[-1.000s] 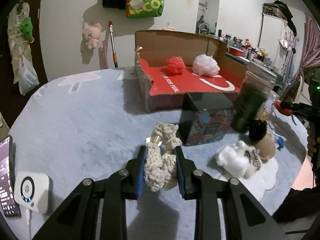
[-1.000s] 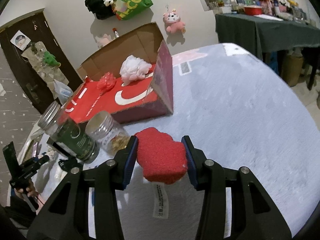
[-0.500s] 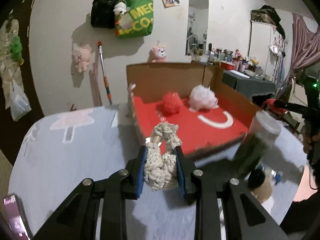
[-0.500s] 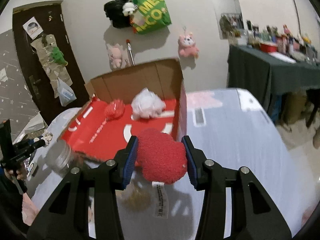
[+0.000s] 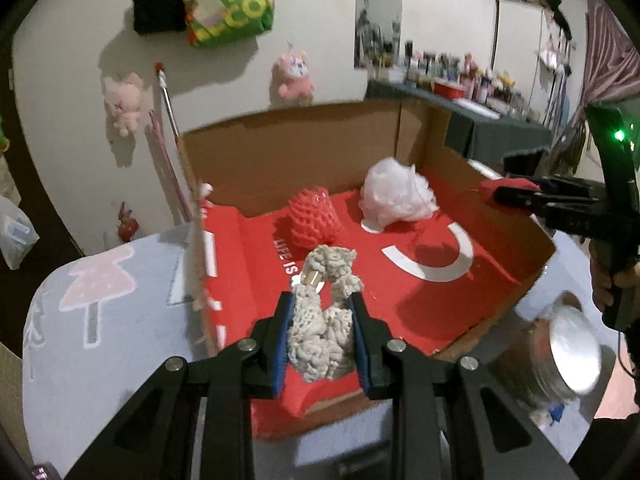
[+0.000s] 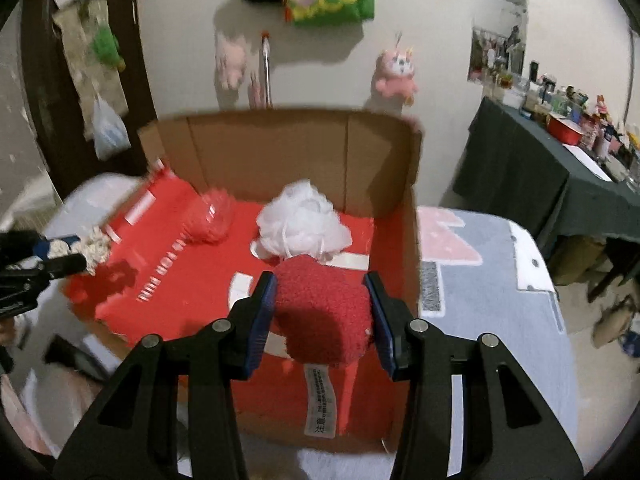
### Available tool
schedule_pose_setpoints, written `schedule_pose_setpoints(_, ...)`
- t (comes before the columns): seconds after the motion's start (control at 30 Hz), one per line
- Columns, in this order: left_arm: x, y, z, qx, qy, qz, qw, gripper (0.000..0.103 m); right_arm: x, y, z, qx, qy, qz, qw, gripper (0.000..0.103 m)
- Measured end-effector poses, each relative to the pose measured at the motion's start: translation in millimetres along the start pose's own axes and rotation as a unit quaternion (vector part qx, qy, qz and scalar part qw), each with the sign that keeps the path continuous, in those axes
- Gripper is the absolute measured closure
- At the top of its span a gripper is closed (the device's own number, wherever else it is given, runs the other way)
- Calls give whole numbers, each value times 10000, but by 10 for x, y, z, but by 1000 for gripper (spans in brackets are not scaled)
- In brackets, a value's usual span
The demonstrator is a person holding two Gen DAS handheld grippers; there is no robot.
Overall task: Organize soft objects
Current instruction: 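Carry the red heart plush and crocheted knot in both grippers into the box, then open both grippers to release the heart plush and knot in the box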
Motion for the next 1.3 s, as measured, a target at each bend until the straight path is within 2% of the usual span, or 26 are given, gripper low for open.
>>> schedule_pose_setpoints(0.23,-75,46,-566,-833,130,46,9964,74,-172,-86,-588,-1081,-114,507,9928,60)
schedule_pose_setpoints(0.33,-140,55,-747,-1081,261,63,9938,74,-186,-123,-767,-1411,-197,675,9875,60)
schedule_pose_setpoints(0.5,-223,13,-947,-1387,416,132,9894,74,-190,-156,-958,-1699,-386,846,9811,60)
schedule_pose_setpoints(0.73,-304,18,-981,-1416,586,179,9880,71,-145,-100,-1082,-1688,-605,966,9790,59)
schedule_pose_setpoints(0.87,-331,4,-962,-1406,581,190,9882,68,-131,-104,-1081,-1693,-471,915,9802,58)
schedule_pose_setpoints(1.07,-337,34,-1002,-1370,544,202,9889,67,-139,-163,-1044,-1657,-526,1110,9785,56)
schedule_pose_setpoints(1.17,-338,40,-947,-1309,490,270,9898,61,-154,-171,-992,-1581,-536,1201,9786,54)
schedule_pose_setpoints(1.23,-320,55,-846,-1185,443,312,9915,57,-172,-169,-939,-1543,-506,1261,9786,49)
schedule_pose_setpoints(1.3,-290,87,-731,-1012,378,355,9935,45,-173,-164,-846,-1419,-535,1307,9798,41)
Point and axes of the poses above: each gripper's, at about its wrist camera, not at the fingertips, and z roughly against the way its jaws point, x to its right, y to its top, the point moved 7 cm from there along -z, roughly the way its jaws point, and after that the axes turned 8 degrees about -y, right-handed, at the moved point
